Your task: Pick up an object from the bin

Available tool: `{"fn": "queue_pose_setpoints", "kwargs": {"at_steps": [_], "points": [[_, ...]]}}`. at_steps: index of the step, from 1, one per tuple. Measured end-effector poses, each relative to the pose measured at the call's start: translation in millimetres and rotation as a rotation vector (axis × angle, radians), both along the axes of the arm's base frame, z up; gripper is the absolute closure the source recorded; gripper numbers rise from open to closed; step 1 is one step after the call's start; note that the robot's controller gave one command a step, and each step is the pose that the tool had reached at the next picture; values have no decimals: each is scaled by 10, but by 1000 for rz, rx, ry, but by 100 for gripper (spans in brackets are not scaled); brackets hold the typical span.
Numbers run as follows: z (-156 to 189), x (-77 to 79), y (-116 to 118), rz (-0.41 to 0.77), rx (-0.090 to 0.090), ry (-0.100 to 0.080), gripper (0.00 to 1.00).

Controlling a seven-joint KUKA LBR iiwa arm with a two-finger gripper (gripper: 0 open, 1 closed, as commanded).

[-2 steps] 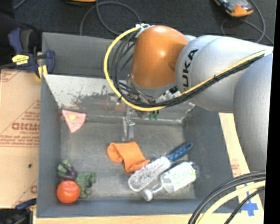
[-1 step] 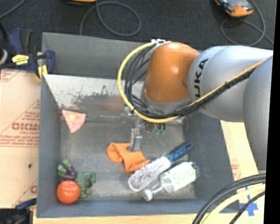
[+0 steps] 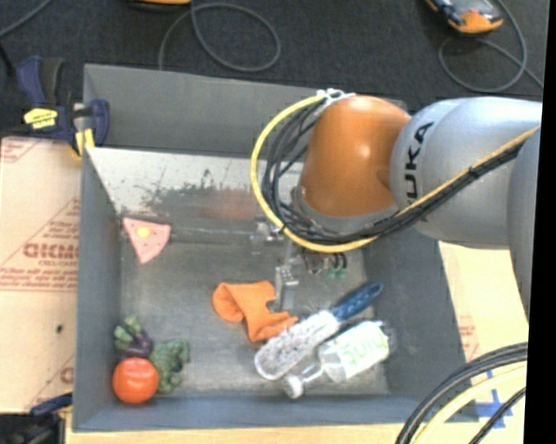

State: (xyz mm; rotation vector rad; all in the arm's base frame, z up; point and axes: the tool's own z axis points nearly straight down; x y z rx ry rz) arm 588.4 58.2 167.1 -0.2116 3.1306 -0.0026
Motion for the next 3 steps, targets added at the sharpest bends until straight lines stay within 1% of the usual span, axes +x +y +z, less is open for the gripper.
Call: {"fn": "queue_pose_setpoints", "kwargs": {"at_steps": [1, 2, 3], "points": [[-230, 3, -79, 250, -1, -5, 0], [-554, -111, -115, 81, 1, -4, 0], [-714, -141, -48, -33, 2, -3, 0]]}}
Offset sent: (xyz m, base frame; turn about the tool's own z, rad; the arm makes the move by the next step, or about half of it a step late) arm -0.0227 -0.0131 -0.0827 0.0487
